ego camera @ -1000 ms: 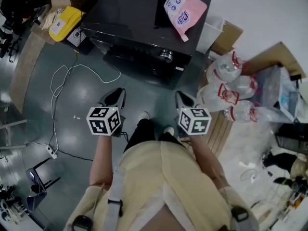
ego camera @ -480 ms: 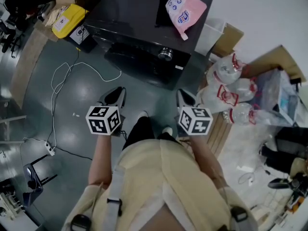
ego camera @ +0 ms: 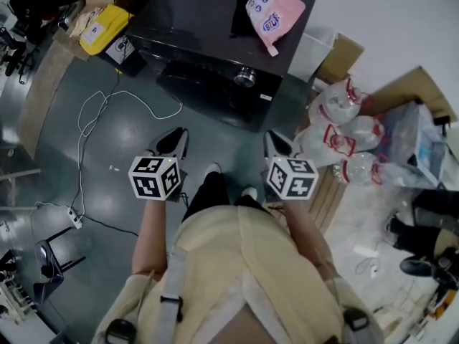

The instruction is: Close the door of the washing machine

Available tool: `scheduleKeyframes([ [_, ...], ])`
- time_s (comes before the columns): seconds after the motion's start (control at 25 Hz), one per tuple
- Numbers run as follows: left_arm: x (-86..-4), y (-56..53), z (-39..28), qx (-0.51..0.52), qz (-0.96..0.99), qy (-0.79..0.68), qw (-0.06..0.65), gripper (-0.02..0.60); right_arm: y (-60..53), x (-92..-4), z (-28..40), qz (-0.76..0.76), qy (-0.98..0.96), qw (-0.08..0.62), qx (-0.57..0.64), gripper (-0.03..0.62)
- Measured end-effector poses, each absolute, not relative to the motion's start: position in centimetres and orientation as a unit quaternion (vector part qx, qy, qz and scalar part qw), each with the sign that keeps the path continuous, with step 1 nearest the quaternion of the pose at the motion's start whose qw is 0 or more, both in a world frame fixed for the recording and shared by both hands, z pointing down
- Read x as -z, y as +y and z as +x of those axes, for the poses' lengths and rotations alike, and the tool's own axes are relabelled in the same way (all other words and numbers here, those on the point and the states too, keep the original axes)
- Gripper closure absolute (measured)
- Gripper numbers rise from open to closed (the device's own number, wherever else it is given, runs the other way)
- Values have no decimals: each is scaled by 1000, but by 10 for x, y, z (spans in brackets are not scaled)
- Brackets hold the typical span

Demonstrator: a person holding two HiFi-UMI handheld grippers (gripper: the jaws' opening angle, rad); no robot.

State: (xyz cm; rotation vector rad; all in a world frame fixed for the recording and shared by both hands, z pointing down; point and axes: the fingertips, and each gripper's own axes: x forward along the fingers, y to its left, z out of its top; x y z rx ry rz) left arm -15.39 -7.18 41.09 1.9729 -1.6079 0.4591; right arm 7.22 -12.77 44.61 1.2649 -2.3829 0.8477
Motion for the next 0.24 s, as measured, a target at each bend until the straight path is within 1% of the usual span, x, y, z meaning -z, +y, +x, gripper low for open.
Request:
scheduleKeyframes([
  [0.24,-410,-69,-142,-177,734,-597,270,531,-127,-443,78,439,-836,153,-293,591],
])
